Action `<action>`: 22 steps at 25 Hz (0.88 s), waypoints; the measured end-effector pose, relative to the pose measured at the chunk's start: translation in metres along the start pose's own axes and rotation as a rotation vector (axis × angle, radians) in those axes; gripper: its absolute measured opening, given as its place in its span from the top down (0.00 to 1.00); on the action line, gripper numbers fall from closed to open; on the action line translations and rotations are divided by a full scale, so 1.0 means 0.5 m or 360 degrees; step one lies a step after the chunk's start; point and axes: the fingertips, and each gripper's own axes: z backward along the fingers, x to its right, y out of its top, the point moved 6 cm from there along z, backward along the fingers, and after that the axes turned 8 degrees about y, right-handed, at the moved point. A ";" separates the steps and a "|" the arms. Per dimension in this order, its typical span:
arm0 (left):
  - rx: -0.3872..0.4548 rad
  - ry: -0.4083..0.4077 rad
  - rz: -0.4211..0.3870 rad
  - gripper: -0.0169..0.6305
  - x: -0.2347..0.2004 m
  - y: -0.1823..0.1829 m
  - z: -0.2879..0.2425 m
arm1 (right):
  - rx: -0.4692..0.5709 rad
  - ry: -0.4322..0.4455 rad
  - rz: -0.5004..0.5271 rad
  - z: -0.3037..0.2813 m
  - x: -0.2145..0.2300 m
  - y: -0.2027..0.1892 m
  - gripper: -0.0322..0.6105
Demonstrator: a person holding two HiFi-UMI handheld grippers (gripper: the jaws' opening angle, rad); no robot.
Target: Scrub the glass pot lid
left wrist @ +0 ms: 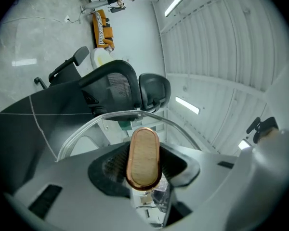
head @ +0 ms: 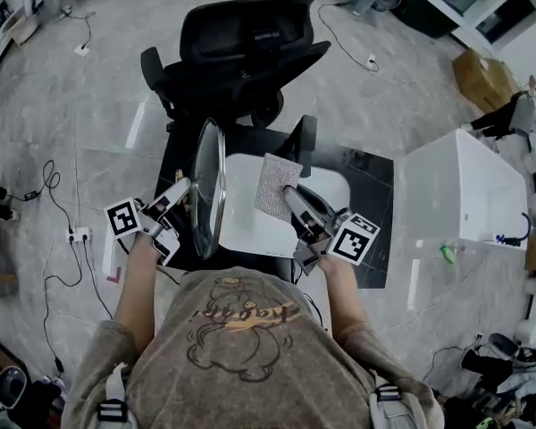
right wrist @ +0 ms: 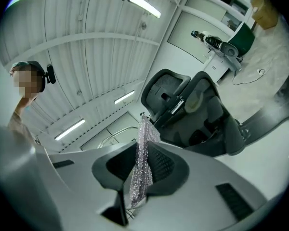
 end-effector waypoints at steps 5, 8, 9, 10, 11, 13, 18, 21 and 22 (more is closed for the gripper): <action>0.0063 0.0150 -0.0161 0.70 -0.001 0.028 0.033 | 0.0013 -0.0059 -0.0008 0.017 0.014 -0.005 0.82; 0.0023 0.0375 -0.0424 0.70 0.003 0.044 0.033 | 0.0001 -0.0103 0.0011 0.011 0.018 -0.011 0.82; 0.0000 0.0452 -0.0511 0.70 0.006 0.045 0.030 | 0.0007 -0.0123 0.0006 0.010 0.021 -0.013 0.82; -0.0027 0.0526 -0.0597 0.70 0.009 0.045 0.025 | 0.0017 -0.0148 0.0001 0.011 0.024 -0.015 0.82; -0.0057 0.0601 -0.0686 0.70 0.011 0.044 0.020 | 0.0024 -0.0176 0.0002 0.012 0.028 -0.017 0.82; -0.0119 0.0770 -0.0876 0.70 0.010 0.038 0.010 | 0.0014 -0.0229 0.0027 0.014 0.033 -0.023 0.82; -0.0258 0.1143 -0.1381 0.70 0.008 0.015 -0.011 | -0.0044 -0.0276 0.0090 0.018 0.040 -0.044 0.82; -0.0331 0.1188 -0.1494 0.70 -0.003 0.009 -0.022 | -0.0053 -0.0267 0.0092 0.014 0.038 -0.048 0.82; -0.0349 0.1195 -0.1500 0.70 -0.009 0.008 -0.025 | -0.0064 -0.0266 0.0096 0.012 0.037 -0.050 0.82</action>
